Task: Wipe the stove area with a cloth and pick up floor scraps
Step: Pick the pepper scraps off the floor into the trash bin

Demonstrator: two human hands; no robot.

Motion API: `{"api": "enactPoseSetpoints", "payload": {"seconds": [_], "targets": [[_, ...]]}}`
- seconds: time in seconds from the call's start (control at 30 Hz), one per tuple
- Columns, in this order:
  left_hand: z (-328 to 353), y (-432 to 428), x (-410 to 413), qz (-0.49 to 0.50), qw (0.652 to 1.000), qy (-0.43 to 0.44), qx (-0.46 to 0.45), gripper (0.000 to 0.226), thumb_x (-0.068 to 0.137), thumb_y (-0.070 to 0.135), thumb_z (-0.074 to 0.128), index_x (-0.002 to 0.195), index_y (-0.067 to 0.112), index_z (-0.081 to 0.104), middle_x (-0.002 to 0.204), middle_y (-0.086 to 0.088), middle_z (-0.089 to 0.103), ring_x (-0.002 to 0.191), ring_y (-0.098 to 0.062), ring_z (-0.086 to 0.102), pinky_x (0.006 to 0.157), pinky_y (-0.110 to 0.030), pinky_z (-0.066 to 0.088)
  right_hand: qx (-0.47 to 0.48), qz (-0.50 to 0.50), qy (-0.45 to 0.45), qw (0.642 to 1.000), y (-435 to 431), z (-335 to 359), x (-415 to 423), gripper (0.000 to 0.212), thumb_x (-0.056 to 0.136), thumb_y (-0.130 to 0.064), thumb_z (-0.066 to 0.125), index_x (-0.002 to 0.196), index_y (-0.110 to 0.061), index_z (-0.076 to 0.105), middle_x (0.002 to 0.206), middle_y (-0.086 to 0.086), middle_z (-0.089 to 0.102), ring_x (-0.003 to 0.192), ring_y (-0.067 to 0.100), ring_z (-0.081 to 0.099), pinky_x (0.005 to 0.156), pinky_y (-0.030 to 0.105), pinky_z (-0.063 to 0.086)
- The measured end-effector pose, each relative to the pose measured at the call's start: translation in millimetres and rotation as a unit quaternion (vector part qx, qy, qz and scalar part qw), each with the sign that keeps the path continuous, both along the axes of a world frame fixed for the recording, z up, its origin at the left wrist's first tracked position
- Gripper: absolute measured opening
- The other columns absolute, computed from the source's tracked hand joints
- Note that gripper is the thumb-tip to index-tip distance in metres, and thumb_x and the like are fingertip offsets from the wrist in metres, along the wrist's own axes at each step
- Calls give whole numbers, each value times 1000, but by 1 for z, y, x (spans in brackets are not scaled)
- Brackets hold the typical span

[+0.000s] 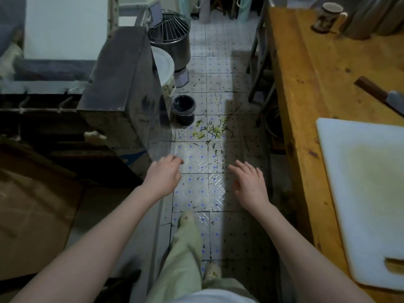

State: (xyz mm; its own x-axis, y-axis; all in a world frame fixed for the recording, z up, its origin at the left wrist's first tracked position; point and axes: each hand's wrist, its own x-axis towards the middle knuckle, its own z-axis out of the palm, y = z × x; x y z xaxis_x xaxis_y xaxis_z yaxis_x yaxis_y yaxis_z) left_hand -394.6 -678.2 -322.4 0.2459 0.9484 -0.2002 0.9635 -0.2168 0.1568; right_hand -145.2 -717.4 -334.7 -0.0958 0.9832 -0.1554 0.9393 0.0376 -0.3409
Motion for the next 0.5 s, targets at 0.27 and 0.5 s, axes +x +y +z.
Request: {"api": "enactPoseSetpoints", "payload": {"seconds": [0.27,0.5], "targets": [[10,167,-7,-44,998,3,41,35,92,20,44,127,15,51,128,-8,52,111,-29,52,84,-39,43,-1,-48,-21,999,136,0,-5,58,86,-11,58,139,-29,40,152,-1,32,143,21,21,117,46,13],[7,289,-5,-75,997,16,15,36,93,21,43,127,15,50,128,-9,51,110,-29,51,85,-41,42,-5,-53,-19,998,246,-4,-21,48,92,-12,47,137,-27,42,151,-1,34,142,21,24,116,43,16]]}}
